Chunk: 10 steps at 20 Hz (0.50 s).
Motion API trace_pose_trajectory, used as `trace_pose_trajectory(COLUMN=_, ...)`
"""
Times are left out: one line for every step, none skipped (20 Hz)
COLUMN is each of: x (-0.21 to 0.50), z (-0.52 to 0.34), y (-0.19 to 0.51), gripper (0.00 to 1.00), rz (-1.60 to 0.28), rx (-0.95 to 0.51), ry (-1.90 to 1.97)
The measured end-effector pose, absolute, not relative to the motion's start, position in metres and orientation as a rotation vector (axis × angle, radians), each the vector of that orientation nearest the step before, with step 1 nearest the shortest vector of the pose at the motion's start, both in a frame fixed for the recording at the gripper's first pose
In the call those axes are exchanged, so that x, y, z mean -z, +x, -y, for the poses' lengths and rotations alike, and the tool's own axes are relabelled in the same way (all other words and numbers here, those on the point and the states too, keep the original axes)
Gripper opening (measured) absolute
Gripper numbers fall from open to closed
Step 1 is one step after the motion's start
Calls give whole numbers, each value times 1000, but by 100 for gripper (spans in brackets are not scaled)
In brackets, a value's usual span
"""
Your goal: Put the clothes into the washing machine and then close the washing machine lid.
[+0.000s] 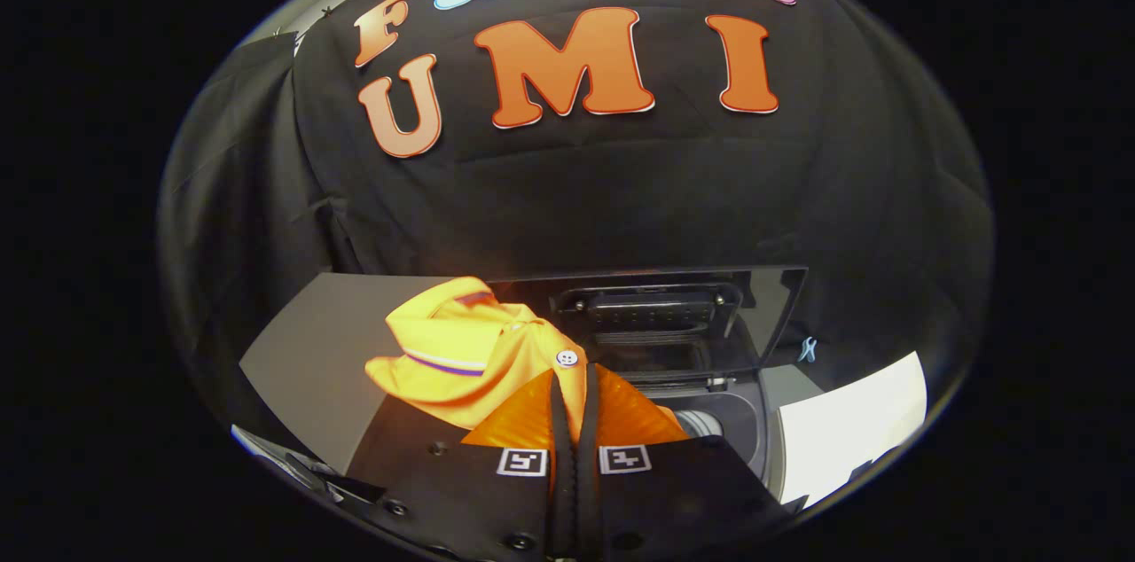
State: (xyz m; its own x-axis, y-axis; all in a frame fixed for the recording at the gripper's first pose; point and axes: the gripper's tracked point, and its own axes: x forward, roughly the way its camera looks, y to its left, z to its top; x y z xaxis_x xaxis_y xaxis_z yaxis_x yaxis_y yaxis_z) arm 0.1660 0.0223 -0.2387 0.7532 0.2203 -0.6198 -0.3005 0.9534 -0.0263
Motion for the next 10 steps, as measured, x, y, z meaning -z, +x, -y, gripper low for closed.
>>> trace_pose_trajectory(x=243, z=-12, y=168, gripper=8, rz=-665, rx=-277, ry=-130)
trace_pose_trajectory(x=248, z=-3, y=169, gripper=8, rz=-678, rx=-271, ry=-129)
trace_pose_trajectory(x=256, z=5, y=170, gripper=8, rz=-695, rx=-264, ry=-125)
trace_pose_trajectory(x=265, z=13, y=173, gripper=8, rz=-708, rx=-248, ry=-131)
trace_pose_trajectory(x=273, z=22, y=176, gripper=8, rz=-719, rx=-229, ry=-143)
trace_pose_trajectory(x=282, z=32, y=178, gripper=8, rz=-728, rx=-209, ry=-151)
trace_pose_trajectory(x=291, z=40, y=183, gripper=8, rz=-739, rx=-194, ry=-147)
trace_pose_trajectory(x=299, z=45, y=187, gripper=8, rz=-753, rx=-180, ry=-131)
trace_pose_trajectory(x=305, z=54, y=188, gripper=8, rz=-767, rx=-168, ry=-107)
trace_pose_trajectory(x=314, z=61, y=191, gripper=8, rz=-778, rx=-156, ry=-82)
